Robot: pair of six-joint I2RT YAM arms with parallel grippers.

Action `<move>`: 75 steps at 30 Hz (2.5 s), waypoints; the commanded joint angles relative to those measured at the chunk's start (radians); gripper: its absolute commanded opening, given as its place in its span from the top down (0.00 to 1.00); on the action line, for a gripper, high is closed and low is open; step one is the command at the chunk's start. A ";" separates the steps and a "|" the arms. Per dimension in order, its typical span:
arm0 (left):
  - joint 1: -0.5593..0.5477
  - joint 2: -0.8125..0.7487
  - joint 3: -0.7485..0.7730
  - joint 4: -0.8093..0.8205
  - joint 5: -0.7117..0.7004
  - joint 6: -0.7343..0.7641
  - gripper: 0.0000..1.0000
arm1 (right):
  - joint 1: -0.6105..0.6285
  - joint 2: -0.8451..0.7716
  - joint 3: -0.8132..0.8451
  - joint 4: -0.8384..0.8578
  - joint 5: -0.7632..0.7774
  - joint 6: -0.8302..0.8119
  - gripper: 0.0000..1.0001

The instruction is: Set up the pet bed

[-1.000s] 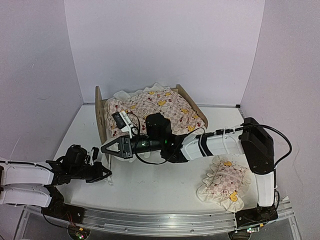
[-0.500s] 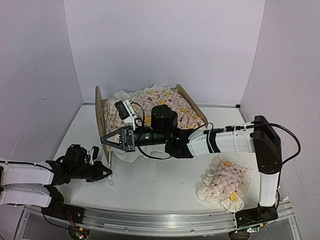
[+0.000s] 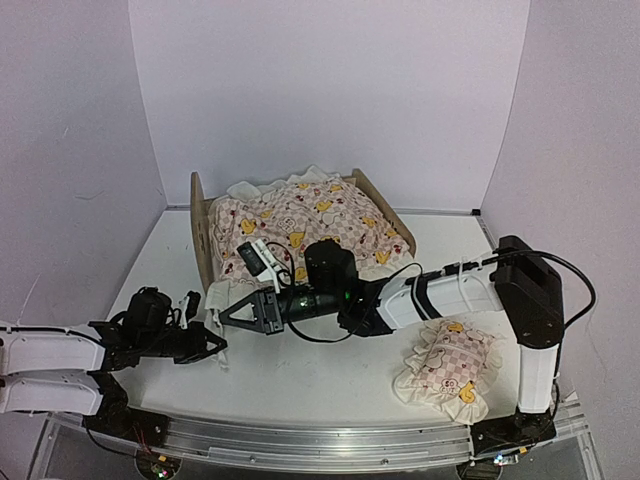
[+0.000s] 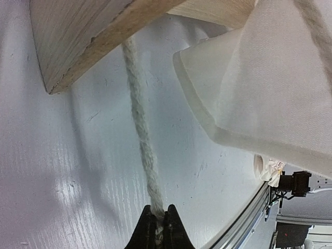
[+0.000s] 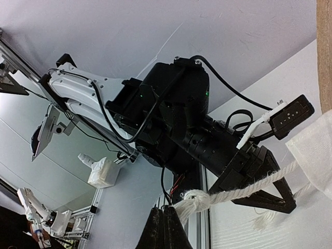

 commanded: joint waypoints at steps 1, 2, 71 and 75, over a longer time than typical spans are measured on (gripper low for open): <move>0.002 -0.055 0.033 -0.004 0.057 0.006 1.00 | 0.006 -0.041 -0.029 0.011 0.019 -0.028 1.00; 0.002 -0.074 0.030 -0.012 0.056 0.003 1.00 | 0.006 -0.046 -0.041 -0.003 0.026 -0.040 1.00; 0.003 -0.205 0.240 -0.341 -0.099 0.132 1.00 | 0.026 0.224 0.199 -0.378 0.554 -0.061 0.41; 0.002 -0.213 0.230 -0.343 -0.119 0.123 1.00 | 0.062 0.302 0.276 -0.366 0.574 -0.111 0.37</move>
